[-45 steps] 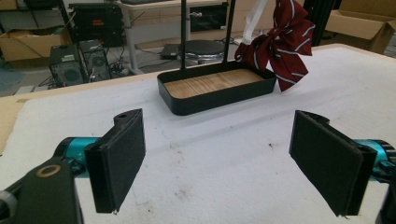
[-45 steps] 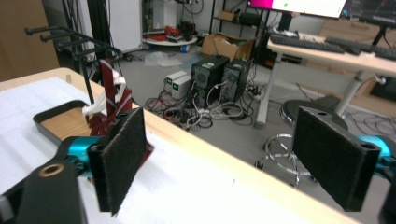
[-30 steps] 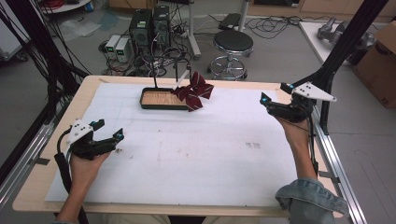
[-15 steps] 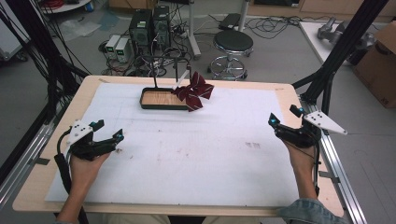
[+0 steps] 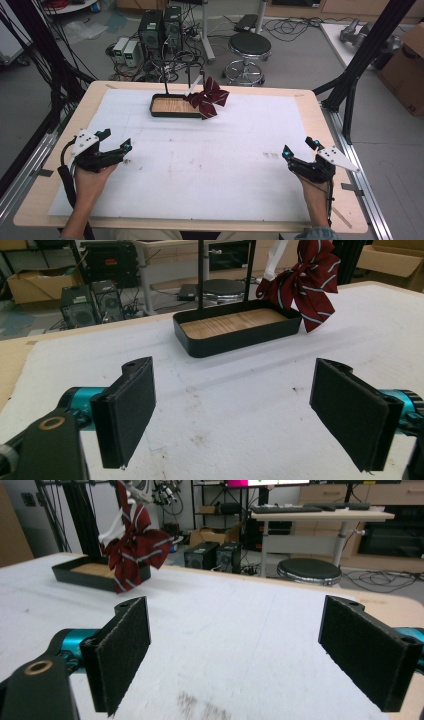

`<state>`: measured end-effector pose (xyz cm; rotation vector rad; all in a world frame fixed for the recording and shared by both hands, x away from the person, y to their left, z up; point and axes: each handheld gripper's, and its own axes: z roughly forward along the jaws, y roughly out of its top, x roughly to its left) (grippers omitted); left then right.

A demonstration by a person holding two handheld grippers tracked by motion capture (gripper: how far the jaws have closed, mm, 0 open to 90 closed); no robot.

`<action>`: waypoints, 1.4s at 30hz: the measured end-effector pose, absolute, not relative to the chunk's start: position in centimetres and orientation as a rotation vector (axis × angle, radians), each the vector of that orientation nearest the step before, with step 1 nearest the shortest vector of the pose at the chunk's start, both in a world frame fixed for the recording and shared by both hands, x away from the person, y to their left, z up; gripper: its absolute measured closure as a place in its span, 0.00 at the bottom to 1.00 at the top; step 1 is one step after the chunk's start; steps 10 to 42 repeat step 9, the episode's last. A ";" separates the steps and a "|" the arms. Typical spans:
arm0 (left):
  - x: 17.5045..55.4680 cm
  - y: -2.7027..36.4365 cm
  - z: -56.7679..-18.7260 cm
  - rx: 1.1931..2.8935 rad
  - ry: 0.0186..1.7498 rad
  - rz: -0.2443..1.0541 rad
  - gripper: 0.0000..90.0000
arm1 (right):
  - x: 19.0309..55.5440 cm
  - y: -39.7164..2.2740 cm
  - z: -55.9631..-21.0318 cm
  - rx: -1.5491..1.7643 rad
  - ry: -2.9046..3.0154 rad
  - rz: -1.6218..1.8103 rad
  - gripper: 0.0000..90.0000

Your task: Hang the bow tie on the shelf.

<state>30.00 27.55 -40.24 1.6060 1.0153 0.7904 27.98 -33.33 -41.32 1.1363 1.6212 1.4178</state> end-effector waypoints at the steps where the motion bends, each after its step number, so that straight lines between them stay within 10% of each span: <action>1: 30.0 27.6 -40.3 1.605 1.020 0.789 0.21 | 27.9 -33.3 -41.6 1.135 1.619 1.419 0.14; 42: 30.0 27.6 -40.3 1.607 1.024 0.792 0.21 | 27.6 -33.6 -42.4 1.167 1.629 1.420 0.14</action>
